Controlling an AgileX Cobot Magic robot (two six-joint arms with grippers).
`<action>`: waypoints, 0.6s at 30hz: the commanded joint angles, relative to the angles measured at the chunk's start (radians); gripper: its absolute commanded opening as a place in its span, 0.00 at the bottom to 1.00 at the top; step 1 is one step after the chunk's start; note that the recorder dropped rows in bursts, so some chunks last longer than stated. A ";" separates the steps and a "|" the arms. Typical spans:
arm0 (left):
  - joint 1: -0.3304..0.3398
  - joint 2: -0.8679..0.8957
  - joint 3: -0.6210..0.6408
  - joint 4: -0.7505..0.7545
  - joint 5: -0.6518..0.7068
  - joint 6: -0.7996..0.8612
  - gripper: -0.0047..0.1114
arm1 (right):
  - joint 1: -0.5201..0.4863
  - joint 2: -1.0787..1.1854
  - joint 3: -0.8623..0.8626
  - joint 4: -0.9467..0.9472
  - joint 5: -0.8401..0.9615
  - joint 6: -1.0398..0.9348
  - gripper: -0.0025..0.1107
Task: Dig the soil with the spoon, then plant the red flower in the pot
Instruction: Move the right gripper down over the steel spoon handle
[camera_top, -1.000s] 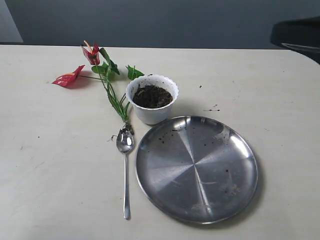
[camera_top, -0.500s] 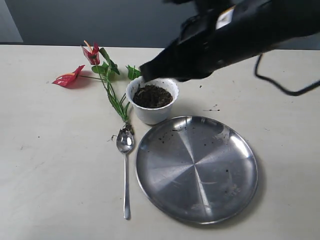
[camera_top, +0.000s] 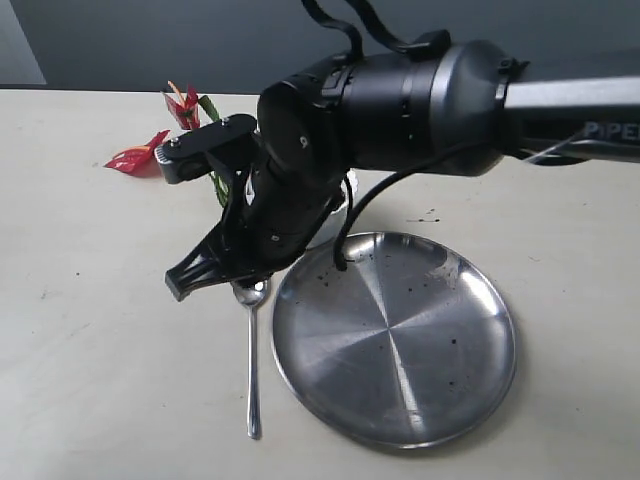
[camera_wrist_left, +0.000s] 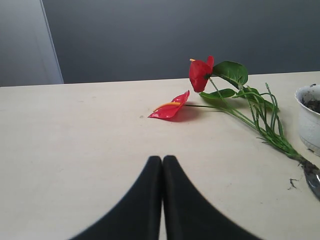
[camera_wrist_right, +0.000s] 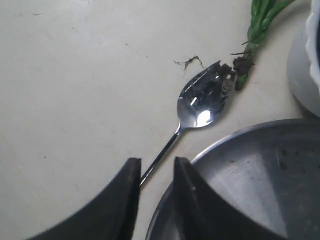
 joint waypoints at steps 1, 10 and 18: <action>-0.004 0.005 -0.003 -0.003 -0.007 -0.001 0.05 | 0.004 0.031 -0.010 0.033 -0.007 -0.008 0.41; -0.004 0.005 -0.003 -0.003 -0.007 -0.001 0.05 | 0.011 0.110 -0.026 0.040 -0.048 0.044 0.38; -0.004 0.005 -0.003 -0.003 -0.007 -0.001 0.05 | 0.011 0.161 -0.026 0.059 -0.066 0.069 0.38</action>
